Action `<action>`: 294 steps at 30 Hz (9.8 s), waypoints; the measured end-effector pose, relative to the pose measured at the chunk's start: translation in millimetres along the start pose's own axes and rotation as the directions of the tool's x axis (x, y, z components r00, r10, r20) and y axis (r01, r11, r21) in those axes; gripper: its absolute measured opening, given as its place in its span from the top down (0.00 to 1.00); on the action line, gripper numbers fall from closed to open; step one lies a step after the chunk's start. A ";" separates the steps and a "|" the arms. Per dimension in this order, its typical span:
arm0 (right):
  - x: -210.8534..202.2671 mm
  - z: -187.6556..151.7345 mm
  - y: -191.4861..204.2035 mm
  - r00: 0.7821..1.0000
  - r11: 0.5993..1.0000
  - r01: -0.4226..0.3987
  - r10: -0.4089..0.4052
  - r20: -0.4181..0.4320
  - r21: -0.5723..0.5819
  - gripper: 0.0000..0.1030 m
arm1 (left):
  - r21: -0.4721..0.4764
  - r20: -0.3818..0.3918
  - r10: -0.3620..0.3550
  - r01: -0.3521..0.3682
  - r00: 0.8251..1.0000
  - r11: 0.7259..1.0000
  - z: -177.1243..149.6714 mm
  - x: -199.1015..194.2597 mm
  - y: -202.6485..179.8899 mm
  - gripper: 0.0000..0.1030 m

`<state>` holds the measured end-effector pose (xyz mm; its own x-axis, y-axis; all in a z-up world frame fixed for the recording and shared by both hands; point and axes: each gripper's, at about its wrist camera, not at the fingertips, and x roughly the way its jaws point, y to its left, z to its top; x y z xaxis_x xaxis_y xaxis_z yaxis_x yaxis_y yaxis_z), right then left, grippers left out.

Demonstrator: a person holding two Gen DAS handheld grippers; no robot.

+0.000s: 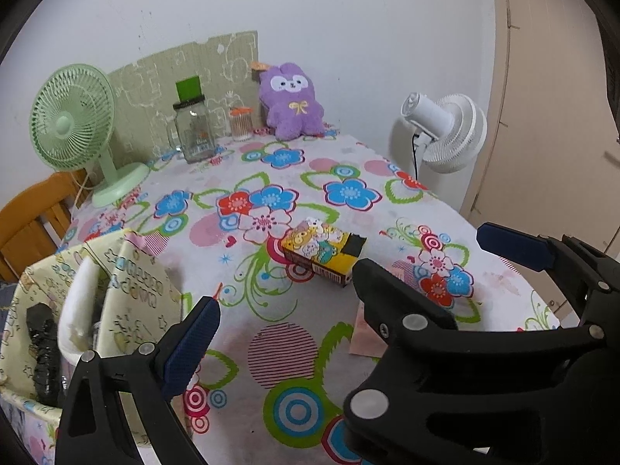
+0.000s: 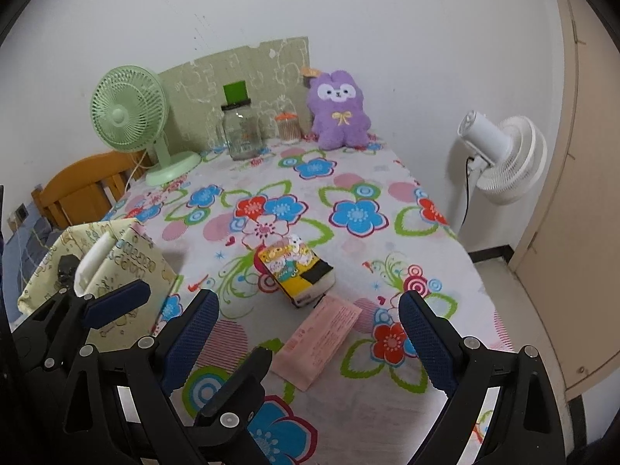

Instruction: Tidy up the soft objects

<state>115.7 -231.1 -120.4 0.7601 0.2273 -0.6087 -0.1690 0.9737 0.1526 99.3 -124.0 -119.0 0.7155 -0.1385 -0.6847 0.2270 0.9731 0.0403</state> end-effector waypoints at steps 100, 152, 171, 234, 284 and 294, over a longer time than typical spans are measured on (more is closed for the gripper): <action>123.7 42.2 -62.8 0.974 0.997 0.044 -0.029 -0.225 0.062 0.58 | -0.134 -0.209 0.020 -0.049 0.978 0.990 51.8 126.4 -4.6 0.38; -5.0 28.1 -7.0 0.998 0.999 0.027 -0.026 -0.058 0.020 0.58 | -0.115 -0.030 0.077 -0.080 0.997 0.990 26.0 -14.4 4.2 0.54; -63.5 36.9 28.5 0.999 1.000 -0.026 0.026 0.036 -0.015 0.58 | -0.097 0.068 0.109 -0.102 0.992 0.990 28.7 -79.9 19.4 0.54; 25.1 46.5 186.7 0.976 0.962 -0.199 0.175 -0.133 -0.190 0.58 | -0.184 -0.100 0.211 -0.227 0.972 0.956 -14.6 -48.6 174.0 0.50; 1.5 43.0 166.2 0.974 0.963 -0.214 0.197 -0.112 -0.163 0.29 | -0.176 -0.019 0.223 -0.223 0.975 0.959 -5.3 -74.5 146.9 0.03; -16.0 41.8 128.2 0.986 0.979 -0.160 0.152 -0.074 -0.129 0.27 | -0.179 -0.001 0.209 -0.206 0.978 0.962 3.3 -78.4 121.4 0.01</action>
<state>108.2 -110.5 -58.6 0.6772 0.3728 -0.6343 -0.3679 0.9182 0.1468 72.9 4.4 -58.0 0.7467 0.0684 -0.6616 -0.0476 0.9976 0.0494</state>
